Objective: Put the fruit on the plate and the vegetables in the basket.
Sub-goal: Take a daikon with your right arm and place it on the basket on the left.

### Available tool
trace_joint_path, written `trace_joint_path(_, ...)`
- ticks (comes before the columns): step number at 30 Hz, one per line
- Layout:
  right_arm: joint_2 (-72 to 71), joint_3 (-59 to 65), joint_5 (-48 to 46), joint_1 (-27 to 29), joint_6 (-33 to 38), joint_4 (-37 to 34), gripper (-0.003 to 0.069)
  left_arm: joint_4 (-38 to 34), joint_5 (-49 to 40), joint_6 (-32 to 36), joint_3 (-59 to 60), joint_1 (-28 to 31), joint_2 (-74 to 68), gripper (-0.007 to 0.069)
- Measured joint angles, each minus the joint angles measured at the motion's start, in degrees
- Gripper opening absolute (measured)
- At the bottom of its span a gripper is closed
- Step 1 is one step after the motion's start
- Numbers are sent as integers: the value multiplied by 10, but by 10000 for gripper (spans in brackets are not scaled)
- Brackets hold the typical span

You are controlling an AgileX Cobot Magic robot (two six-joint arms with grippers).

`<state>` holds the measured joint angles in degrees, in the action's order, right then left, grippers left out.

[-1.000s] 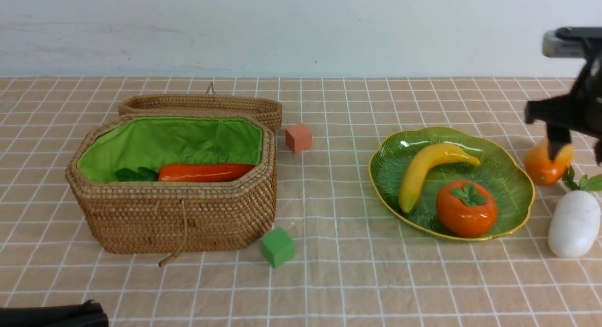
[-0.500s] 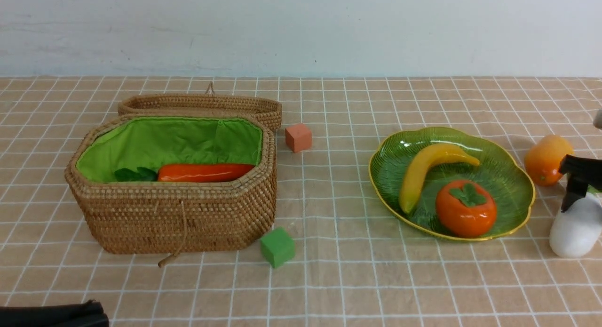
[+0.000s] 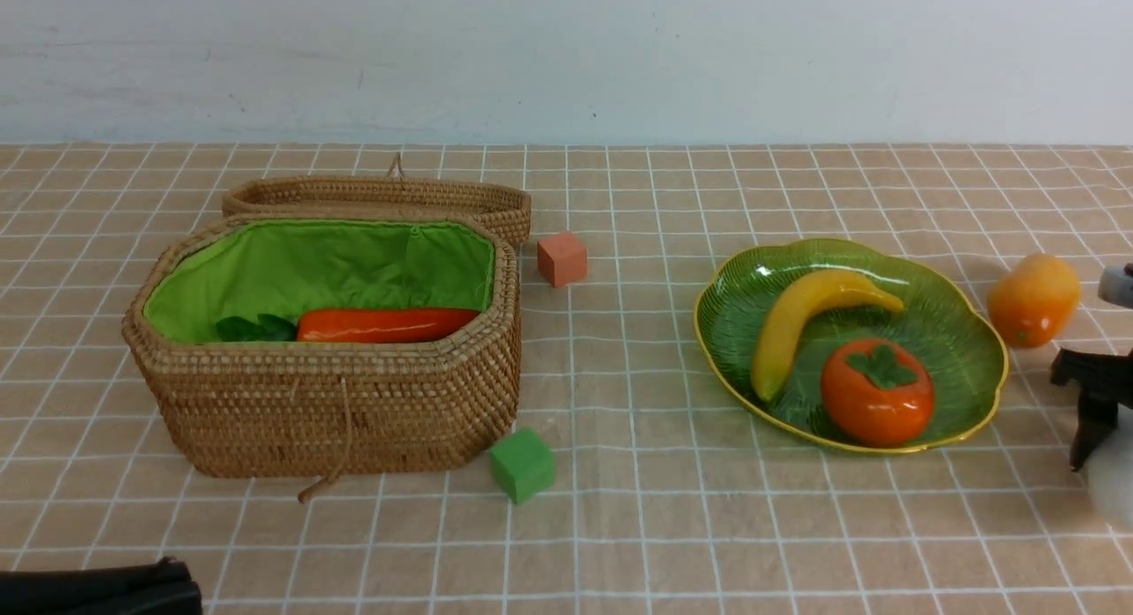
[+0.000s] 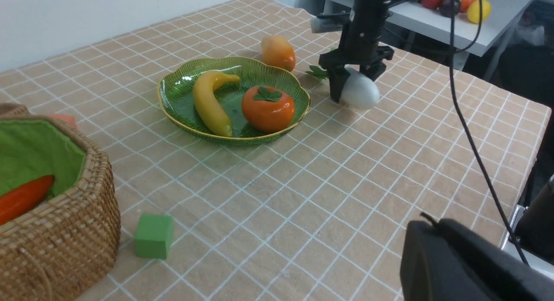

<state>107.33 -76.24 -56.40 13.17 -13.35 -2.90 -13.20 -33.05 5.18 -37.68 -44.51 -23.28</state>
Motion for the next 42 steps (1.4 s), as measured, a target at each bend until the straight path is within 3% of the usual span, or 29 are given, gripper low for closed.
trace_joint_path(4, -86, -2, -16, -38, 31, -33, 500, 48, 0, -61, 0, 0, -6, -13)
trace_joint_path(8, -150, -62, -4, -174, 164, -160, 500, 188, -1, -173, 0, 0, -15, -13)
trace_joint_path(10, -138, -125, 16, -271, 260, -235, 500, 281, -3, -262, 0, 0, -16, -13)
trace_joint_path(11, -133, -137, 17, -279, 277, -240, 500, 296, -3, -270, 0, 0, -16, -13)
trace_joint_path(13, -91, -213, 44, -370, 382, -290, 500, 377, -8, -362, 0, 0, -16, -13)
trace_joint_path(14, -87, -219, 49, -384, 391, -296, 500, 377, -9, -368, 0, 0, -16, -13)
trace_joint_path(17, 10, -336, 93, -479, 532, -318, 500, 441, -18, -450, 0, 0, -16, -13)
trace_joint_path(21, 122, -447, 113, -522, 594, -318, 500, 457, -21, -470, 0, 0, -16, -13)
trace_joint_path(27, 222, -537, 117, -529, 597, -308, 500, 458, -22, -472, 0, 0, -16, -13)
trace_joint_path(42, 252, -549, 182, -528, 599, -264, 500, 459, -22, -474, 0, 0, -16, -13)
